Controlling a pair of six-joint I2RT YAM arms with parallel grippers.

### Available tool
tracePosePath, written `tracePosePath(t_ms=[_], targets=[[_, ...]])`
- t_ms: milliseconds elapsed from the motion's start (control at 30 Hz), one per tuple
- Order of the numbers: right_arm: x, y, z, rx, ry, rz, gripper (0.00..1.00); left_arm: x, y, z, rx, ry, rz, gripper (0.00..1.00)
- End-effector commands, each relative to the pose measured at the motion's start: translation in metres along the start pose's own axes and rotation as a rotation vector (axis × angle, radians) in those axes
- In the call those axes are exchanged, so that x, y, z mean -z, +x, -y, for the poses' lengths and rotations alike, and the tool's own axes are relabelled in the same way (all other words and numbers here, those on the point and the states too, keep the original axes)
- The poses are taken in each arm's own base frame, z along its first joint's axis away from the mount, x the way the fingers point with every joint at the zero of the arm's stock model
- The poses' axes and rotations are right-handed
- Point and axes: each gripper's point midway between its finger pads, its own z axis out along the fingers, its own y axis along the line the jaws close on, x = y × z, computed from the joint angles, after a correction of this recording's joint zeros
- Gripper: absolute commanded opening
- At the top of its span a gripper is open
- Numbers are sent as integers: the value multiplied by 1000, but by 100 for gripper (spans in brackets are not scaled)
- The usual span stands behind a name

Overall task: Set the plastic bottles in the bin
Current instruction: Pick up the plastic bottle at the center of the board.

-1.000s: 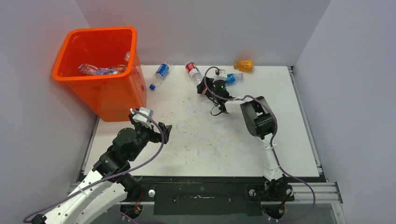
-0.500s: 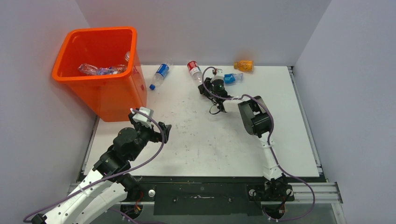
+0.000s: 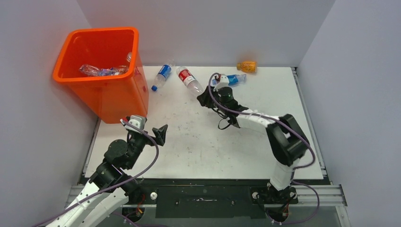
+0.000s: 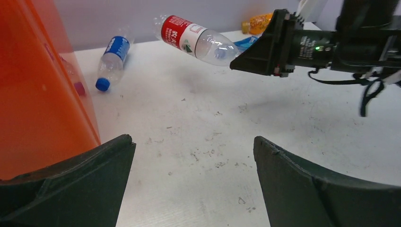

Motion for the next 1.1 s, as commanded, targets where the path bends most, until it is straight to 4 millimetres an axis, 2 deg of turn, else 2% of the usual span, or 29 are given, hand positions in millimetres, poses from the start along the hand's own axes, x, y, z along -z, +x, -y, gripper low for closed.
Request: tracePosePath(t_ms=[0,33,100,133,233,333,433,567,633,1067], targets=[[83,-17,-82,45,-143,-16,5,7,-35,6,-68,67,190,96],[102,-15,-91,70,-149,-35,5,9,-45,14,-96,114,231,96],[138,-8,-106,119,-145,-84,5,12,-52,25,-155,180,239,96],[162,-6,-110,146,-141,-116,5,14,-53,31,-199,218,226,96],[212,-3,-126,220,-143,-171,5,19,-51,47,-330,325,192,96],[250,-9,-126,258,-122,-195,5,33,-63,64,-470,446,232,96],[276,-12,-125,249,-130,-210,5,45,-75,75,-621,538,281,96],[298,-10,-133,235,-190,-258,5,38,-70,74,-819,574,219,96],[302,-5,-135,264,-198,-304,5,32,-70,76,-892,589,195,96],[318,-4,-176,388,-296,-377,5,9,-34,126,-1122,790,72,96]])
